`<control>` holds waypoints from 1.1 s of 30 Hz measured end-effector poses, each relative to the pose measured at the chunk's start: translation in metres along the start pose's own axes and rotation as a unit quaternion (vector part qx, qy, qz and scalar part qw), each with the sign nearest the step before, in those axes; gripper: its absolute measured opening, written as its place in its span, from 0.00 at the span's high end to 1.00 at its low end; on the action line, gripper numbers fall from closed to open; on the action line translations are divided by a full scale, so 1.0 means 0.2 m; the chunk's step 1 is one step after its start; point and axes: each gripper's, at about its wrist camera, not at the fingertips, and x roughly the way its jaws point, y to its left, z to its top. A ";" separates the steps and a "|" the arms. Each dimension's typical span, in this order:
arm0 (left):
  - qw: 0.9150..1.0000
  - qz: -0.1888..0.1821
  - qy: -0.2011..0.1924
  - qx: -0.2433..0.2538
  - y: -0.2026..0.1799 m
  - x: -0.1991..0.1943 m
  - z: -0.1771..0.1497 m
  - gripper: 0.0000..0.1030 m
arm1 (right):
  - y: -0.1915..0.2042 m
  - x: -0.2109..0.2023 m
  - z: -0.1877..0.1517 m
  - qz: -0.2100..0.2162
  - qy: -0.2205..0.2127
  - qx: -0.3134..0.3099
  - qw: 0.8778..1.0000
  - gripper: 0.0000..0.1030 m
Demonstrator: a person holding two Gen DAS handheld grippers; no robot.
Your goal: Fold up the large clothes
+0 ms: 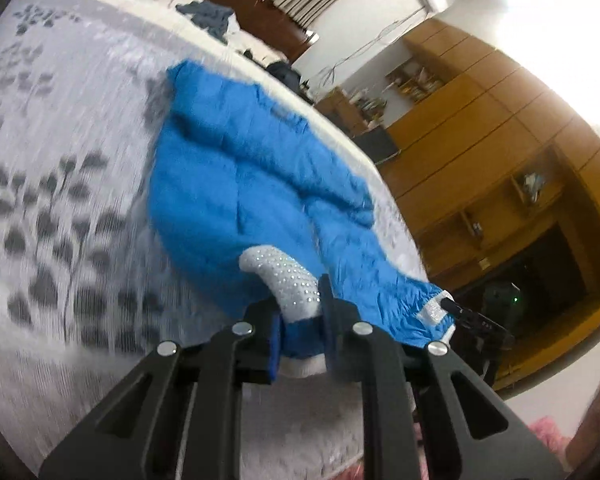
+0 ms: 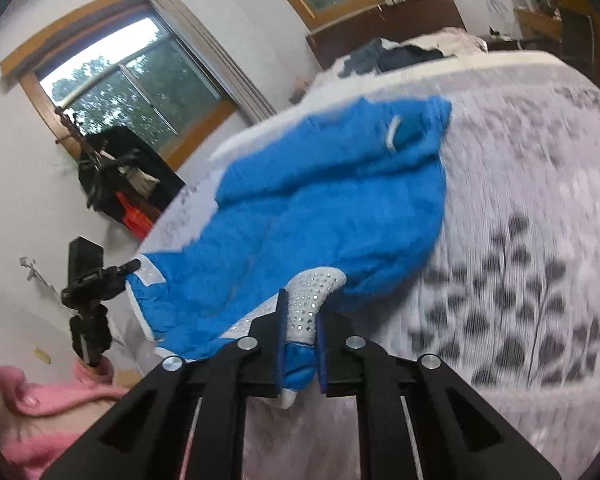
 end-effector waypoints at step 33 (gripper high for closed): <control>0.991 -0.004 0.061 -0.115 0.60 0.86 0.99 0.83 | -0.66 0.87 0.94 -0.014 0.096 0.163 0.982 0.85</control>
